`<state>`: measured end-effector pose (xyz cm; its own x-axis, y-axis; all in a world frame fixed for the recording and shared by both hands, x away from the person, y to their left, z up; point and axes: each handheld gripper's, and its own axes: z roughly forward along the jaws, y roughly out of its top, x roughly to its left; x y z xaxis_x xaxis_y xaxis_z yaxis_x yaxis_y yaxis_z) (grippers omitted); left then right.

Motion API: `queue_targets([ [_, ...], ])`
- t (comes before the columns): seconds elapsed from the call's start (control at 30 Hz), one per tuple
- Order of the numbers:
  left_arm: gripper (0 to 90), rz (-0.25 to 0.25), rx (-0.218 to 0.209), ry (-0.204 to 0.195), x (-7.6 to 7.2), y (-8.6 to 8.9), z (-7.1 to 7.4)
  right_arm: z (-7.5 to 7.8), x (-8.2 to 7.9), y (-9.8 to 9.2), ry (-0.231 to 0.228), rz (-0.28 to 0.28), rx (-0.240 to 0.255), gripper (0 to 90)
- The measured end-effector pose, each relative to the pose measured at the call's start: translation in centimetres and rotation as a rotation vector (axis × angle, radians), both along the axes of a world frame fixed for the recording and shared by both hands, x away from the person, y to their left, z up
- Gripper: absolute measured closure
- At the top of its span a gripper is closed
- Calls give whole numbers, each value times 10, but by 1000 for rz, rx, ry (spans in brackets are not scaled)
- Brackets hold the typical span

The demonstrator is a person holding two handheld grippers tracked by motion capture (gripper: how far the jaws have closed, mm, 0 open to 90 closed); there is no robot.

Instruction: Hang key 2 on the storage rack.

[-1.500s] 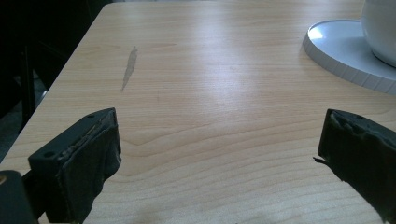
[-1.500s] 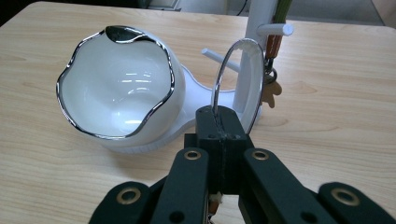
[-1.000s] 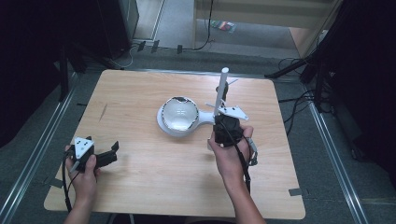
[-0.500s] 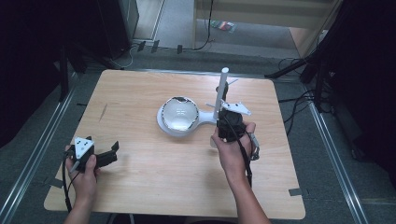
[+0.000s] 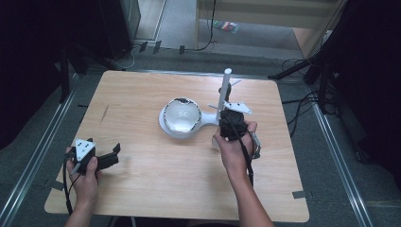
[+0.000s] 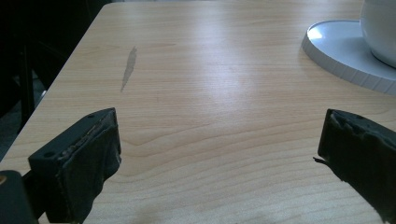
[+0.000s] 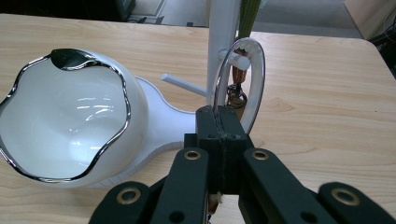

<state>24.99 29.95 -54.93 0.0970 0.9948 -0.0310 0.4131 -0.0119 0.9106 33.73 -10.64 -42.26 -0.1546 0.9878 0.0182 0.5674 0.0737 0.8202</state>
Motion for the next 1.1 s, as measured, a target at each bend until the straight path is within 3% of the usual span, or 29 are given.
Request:
queue_targets([
  [1.1, 0, -4, -3, 2, 0, 0, 0, -25, 28, 6, -32, 7, -3, 900],
])
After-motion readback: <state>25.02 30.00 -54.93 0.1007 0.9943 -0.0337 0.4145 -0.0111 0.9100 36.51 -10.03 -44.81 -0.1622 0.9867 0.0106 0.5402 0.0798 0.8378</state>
